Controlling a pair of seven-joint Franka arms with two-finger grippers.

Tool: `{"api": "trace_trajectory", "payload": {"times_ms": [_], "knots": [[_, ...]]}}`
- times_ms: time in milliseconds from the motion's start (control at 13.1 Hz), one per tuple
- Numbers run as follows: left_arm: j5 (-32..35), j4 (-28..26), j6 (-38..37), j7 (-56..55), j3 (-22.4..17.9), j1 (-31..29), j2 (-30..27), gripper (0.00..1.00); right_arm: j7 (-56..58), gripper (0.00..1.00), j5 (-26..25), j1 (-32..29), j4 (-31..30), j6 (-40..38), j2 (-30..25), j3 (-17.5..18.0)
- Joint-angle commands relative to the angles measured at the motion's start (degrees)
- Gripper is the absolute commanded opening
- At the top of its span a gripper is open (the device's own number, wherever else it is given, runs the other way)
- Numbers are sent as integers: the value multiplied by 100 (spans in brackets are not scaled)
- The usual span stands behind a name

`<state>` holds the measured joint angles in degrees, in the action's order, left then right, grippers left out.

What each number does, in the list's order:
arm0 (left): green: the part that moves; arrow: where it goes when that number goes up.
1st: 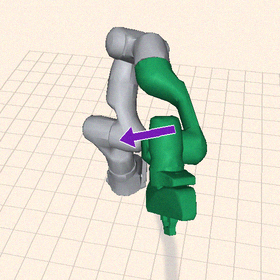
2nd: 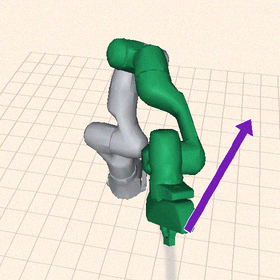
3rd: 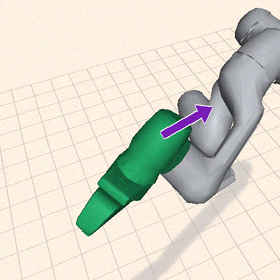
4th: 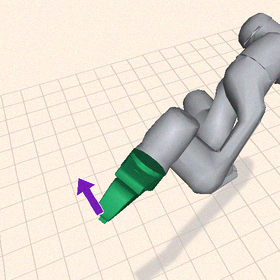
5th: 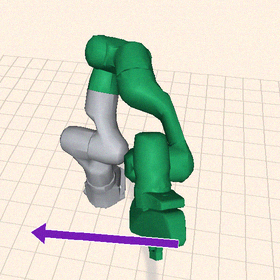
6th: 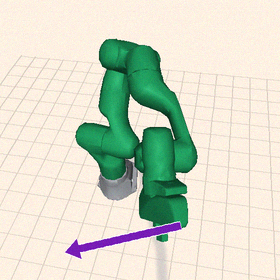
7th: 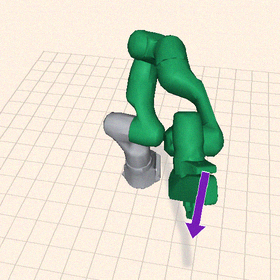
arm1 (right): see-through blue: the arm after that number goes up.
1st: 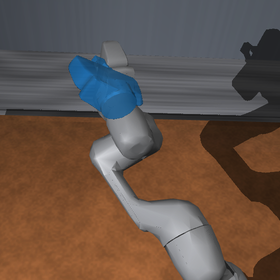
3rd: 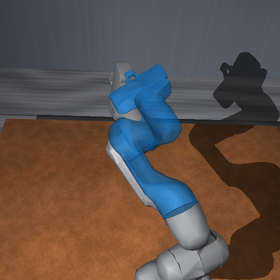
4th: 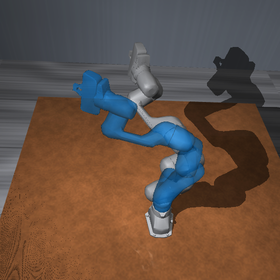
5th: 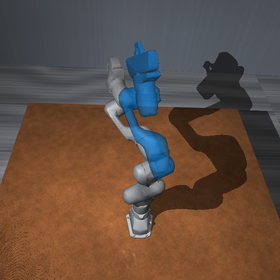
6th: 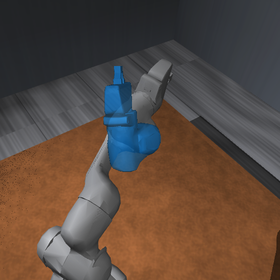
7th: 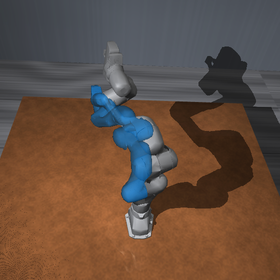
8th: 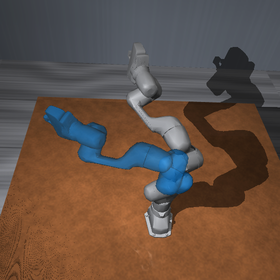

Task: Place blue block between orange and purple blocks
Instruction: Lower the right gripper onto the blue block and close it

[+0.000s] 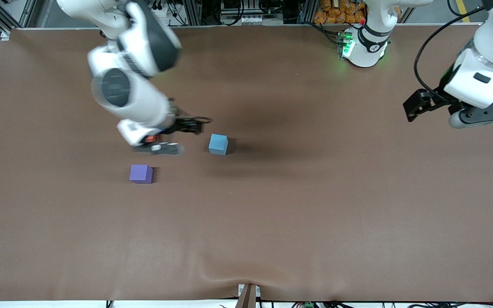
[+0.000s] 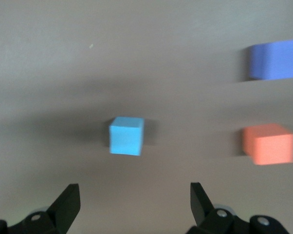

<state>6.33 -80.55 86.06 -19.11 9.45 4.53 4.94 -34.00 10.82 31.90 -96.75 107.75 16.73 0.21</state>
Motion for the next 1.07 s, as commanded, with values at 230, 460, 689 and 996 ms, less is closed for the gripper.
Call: {"api": "trace_trajectory", "payload": {"times_ms": [230,460,689,996], "knots": [[-607,-1437,842,1032,-434,-444,-915,100,-588,100,16,396,-1004,1414,311,-91],[-607,-1481,868,1041,-531,-418,-915,100,-678,100,16,616,-1082,1995,726,-100],[-598,-1472,912,1041,-567,-400,-915,100,-887,100,8,765,-1118,2327,989,-109],[-589,-1525,1000,1041,-602,-356,-915,100,-1029,100,-80,906,-1126,2602,1262,-118]]}}
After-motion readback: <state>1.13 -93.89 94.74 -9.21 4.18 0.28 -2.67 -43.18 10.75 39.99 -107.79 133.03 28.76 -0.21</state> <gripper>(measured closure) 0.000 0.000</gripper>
